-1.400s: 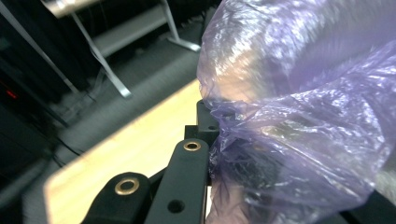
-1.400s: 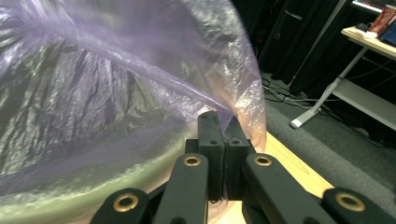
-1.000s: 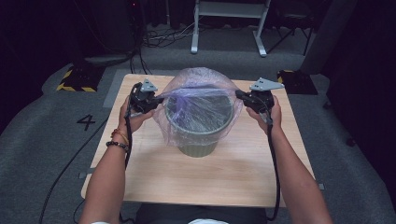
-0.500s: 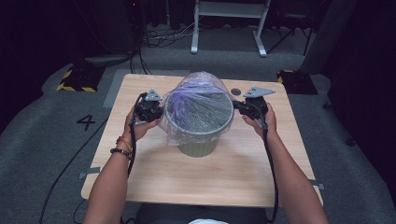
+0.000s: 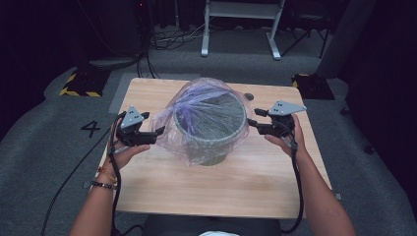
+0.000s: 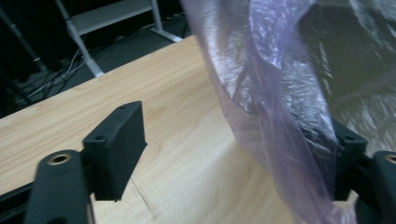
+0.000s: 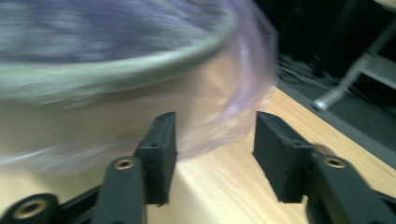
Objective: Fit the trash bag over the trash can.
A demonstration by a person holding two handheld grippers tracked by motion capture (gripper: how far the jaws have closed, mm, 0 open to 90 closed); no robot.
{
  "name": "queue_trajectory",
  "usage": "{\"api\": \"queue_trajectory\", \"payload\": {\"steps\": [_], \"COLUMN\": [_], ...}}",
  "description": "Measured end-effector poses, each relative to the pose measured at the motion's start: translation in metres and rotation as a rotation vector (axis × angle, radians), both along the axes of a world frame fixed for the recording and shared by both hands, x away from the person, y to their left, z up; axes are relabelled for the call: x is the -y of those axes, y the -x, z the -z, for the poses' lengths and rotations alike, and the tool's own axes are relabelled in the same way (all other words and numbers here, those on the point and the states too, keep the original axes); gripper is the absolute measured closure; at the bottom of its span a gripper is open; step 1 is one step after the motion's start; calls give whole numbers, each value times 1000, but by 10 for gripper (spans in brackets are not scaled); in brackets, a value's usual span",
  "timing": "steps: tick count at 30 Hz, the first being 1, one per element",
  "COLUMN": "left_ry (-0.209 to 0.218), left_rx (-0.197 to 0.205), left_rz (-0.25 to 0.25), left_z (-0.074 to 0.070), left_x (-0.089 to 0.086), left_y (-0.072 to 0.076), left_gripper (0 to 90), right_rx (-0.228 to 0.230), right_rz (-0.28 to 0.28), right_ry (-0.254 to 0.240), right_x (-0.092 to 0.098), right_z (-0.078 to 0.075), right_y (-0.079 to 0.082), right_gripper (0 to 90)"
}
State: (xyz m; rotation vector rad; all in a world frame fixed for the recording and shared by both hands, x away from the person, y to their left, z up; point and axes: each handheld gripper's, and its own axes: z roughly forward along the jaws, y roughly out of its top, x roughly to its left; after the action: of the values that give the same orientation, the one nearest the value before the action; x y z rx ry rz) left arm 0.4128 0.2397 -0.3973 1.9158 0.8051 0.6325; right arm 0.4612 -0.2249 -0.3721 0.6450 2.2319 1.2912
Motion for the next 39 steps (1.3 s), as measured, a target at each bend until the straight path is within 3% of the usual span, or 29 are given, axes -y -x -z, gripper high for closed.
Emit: {"api": "queue_trajectory", "payload": {"steps": [3, 6, 8, 12, 14, 16, 19, 20, 23, 25, 31, 33, 35, 37, 39], "left_ry": [-6, 37, 57, 70, 72, 66, 65, 66, 66, 65, 93, 86, 64, 64, 33], "left_rx": [7, 15, 12, 13, 15, 11, 0, -2, 5, 11, 27, 38, 49, 26, 5], "left_rz": [41, 69, 77, 71, 64, 85, 94, 95, 99, 80, 69, 64, 39, 54, 54], "left_z": [2, 1, 1, 1, 2, 3, 6, 6, 5, 4, -2, -4, -5, -3, 1], "left_x": [-1, 3, 5, 14, 18, 21, 24, 24, 26, 27, 24, 24, 24, 23, 25], "left_y": [13, 20, 21, 21, 21, 20, 19, 19, 20, 20, 20, 19, 18, 13, 8], "left_gripper": [209, 224, 226, 250, 271, 350, 363, 378, 391, 387, 258, 322, 493, 684, 794], "right_rx": [35, 80, 93, 164, 192, 232, 264, 298, 346, 375, 395, 387, 373, 349, 327], "right_rz": [-114, -187, -216, -201, -208, -168, -123, -107, -79, -63, -102, -110, -112, -119, -126], "right_ry": [5, 75, 92, 126, 112, 113, 61, 67, 58, 43, 57, 60, 67, 70, 76], "right_x": [0, -7, -11, -19, -23, -27, -30, -32, -35, -36, -36, -36, -35, -34, -33], "right_z": [1, 6, 10, 21, 27, 32, 35, 36, 35, 32, 30, 30, 30, 32, 35], "right_y": [16, 31, 38, 50, 57, 64, 68, 70, 73, 75, 78, 78, 77, 76, 75], "right_gripper": [411, 365, 340, 282, 275, 288, 320, 357, 481, 613, 876, 900, 900, 900, 900]}}
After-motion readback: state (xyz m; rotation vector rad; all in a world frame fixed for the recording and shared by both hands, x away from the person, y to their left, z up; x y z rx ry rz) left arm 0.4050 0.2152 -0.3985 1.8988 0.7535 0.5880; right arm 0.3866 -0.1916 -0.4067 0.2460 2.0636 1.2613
